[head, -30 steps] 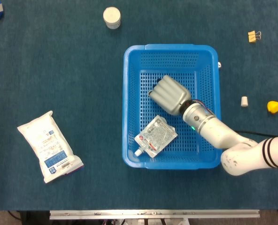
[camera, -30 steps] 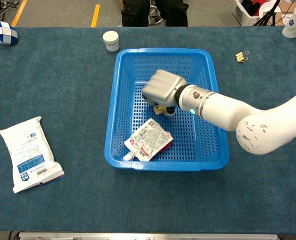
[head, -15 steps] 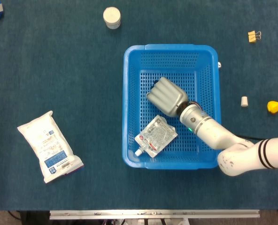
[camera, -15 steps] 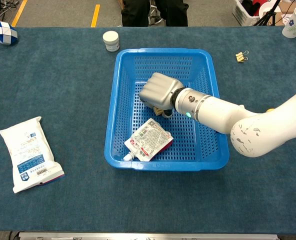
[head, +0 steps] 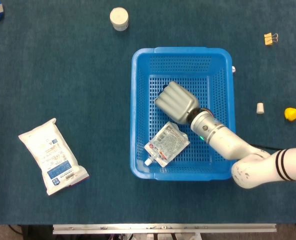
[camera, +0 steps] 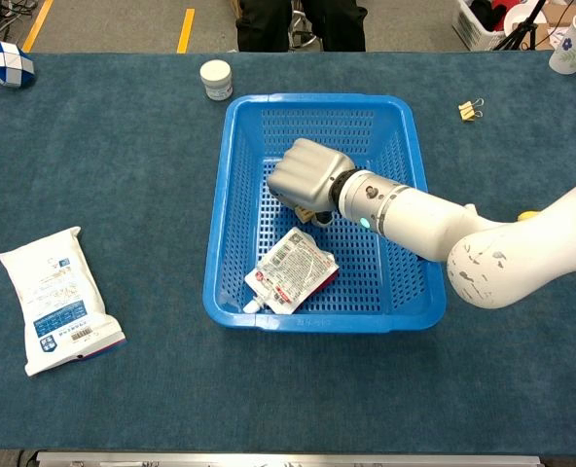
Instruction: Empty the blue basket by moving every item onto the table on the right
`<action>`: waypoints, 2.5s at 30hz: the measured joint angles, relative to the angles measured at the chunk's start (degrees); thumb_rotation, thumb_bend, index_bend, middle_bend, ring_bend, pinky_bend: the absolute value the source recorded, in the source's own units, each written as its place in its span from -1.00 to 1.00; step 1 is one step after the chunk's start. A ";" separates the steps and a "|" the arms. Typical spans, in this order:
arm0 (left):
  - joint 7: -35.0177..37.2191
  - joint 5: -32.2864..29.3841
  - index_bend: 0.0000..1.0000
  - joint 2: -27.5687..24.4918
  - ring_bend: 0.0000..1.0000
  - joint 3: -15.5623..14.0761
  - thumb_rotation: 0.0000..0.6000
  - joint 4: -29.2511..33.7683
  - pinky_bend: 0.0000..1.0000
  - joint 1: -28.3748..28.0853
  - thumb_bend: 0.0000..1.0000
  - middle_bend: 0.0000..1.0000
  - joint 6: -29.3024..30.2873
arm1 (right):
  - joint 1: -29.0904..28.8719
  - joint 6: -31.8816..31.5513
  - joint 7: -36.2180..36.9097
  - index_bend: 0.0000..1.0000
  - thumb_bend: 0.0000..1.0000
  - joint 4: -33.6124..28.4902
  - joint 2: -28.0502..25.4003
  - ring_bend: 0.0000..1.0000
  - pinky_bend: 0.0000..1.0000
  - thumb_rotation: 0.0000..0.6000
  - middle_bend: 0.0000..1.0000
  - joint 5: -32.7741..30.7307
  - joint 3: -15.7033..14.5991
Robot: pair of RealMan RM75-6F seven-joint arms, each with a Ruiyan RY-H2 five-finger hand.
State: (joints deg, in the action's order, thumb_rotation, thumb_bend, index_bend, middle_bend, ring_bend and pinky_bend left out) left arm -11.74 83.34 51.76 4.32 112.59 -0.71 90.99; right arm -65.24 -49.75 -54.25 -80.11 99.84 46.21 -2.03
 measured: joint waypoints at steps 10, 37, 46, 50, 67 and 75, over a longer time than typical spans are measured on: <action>-0.93 -0.27 -0.22 -0.06 -0.50 0.40 1.00 0.25 -0.76 -0.50 -0.40 -0.46 -0.18 | 0.99 -2.06 3.71 0.14 -0.47 -10.39 -9.87 -0.12 0.13 1.00 0.06 2.31 2.81; -4.57 -0.08 -0.22 1.34 -0.50 1.08 1.00 1.96 -0.76 -4.37 -0.40 -0.46 -4.13 | 18.11 0.80 31.71 0.11 -0.47 -11.49 -37.77 -0.12 0.14 1.00 0.08 18.78 -2.34; -5.52 0.63 -0.22 1.42 -0.50 0.24 1.00 2.87 -0.76 -4.33 -0.40 -0.46 -4.24 | 20.55 3.98 32.00 -0.43 -0.47 -1.66 -28.60 -0.35 -0.03 1.00 -0.16 21.45 -3.35; -5.77 0.75 -0.22 1.33 -0.50 -0.05 1.00 3.12 -0.76 -3.97 -0.40 -0.46 -3.79 | 20.56 4.54 30.92 -0.64 -0.48 -1.57 -28.04 -0.40 -0.04 1.00 -0.24 22.98 -3.23; -6.73 0.27 -0.22 1.28 -0.50 0.26 1.00 3.75 -0.77 -3.59 -0.40 -0.46 -2.48 | 14.98 9.38 44.20 -0.42 -0.49 -23.81 -47.22 -0.25 0.05 1.00 -0.08 33.31 2.75; -7.13 0.55 -0.22 1.03 -0.50 0.09 1.00 4.32 -0.77 -3.33 -0.40 -0.46 -2.01 | 12.73 11.40 43.10 -0.42 -0.68 -24.28 -41.79 -0.25 0.05 1.00 -0.08 34.20 4.75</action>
State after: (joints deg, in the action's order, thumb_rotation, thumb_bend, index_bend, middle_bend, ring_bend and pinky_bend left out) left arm -18.87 83.90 52.79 4.42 116.90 -4.04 88.98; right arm -52.51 -38.36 -11.15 -104.39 58.05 80.41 2.72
